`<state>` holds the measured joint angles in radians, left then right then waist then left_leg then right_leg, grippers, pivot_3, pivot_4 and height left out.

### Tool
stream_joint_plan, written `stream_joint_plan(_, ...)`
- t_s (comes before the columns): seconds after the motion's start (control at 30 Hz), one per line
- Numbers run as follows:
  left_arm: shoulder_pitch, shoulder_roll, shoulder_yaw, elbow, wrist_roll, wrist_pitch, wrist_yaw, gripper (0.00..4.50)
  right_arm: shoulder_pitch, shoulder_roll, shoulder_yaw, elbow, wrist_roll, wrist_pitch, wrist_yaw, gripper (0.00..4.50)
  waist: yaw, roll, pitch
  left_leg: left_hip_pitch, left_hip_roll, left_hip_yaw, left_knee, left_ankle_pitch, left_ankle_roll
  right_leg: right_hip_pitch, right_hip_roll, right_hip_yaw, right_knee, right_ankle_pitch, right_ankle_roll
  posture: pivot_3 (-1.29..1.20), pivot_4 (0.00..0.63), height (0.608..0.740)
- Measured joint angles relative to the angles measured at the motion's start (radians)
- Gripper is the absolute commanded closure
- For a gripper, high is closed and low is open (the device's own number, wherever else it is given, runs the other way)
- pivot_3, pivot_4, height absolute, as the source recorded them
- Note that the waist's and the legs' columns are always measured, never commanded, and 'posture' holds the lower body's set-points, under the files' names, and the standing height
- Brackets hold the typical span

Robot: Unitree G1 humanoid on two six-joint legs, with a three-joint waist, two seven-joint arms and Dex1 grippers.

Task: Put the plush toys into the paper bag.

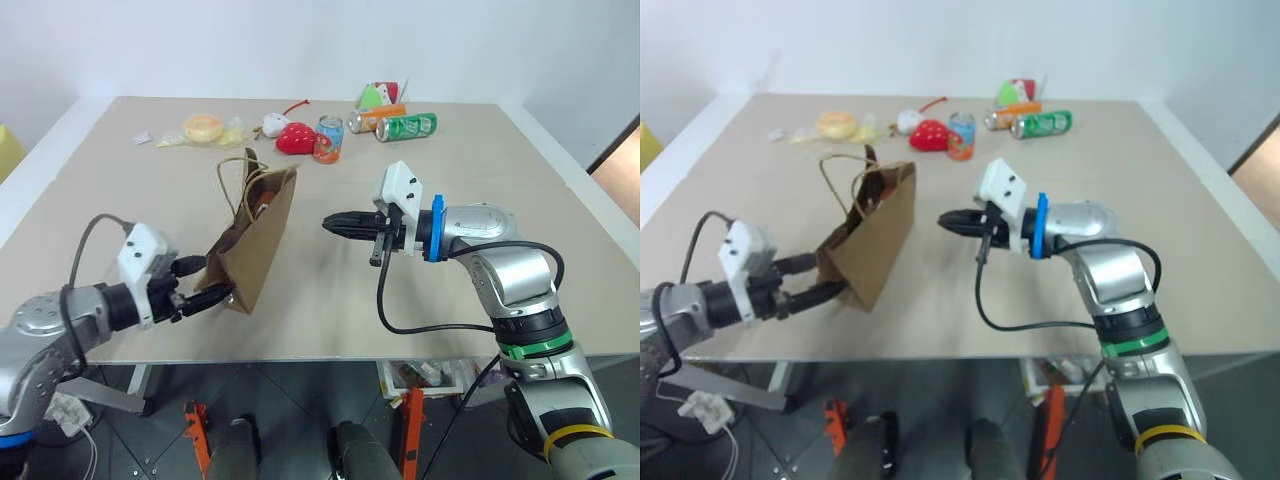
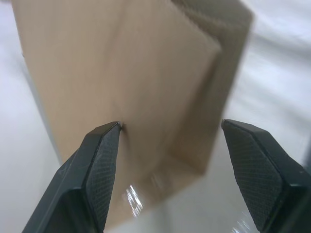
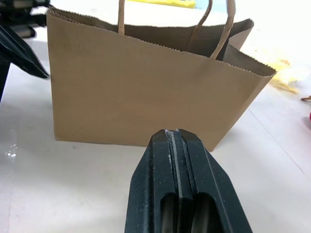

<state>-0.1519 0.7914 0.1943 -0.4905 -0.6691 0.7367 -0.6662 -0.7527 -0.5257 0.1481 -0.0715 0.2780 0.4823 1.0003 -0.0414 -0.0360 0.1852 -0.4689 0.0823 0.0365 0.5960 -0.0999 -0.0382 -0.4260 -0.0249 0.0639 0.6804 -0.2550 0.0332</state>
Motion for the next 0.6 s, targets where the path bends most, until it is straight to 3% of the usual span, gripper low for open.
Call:
stream_joint_plan(0.4, -0.176, -0.024, -0.078, -0.029, 0.034, 0.115, 0.113, 1.06, 0.008, -0.012, 0.0, -0.014, -0.005, -0.004, -0.005, 4.45, -0.001, 0.0, 0.0, 0.0, 0.0, 0.0, 0.0, 0.0, 0.0, 0.0, 0.001, 0.001, 0.0, 0.0, 0.003, 0.0, 0.15, 0.74)
stream_joint_plan(0.5, -0.184, -0.031, -0.084, -0.013, 0.039, 0.122, 0.113, 1.83, 0.008, -0.012, 0.0, -0.014, -0.007, -0.005, -0.007, 4.5, -0.002, 0.0, 0.0, 0.0, 0.0, 0.0, 0.0, 0.0, 0.0, 0.0, 0.001, 0.001, 0.0, 0.001, 0.003, 0.0, 0.15, 0.74)
stream_joint_plan(0.6, -0.201, -0.035, -0.085, 0.01, 0.047, 0.122, 0.113, 3.11, 0.008, -0.012, 0.0, -0.014, -0.008, -0.006, -0.012, 4.5, -0.002, 0.0, 0.0, 0.0, 0.0, 0.0, 0.001, 0.0, 0.0, 0.0, 0.001, 0.001, 0.0, 0.001, 0.003, 0.0, 0.15, 0.74)
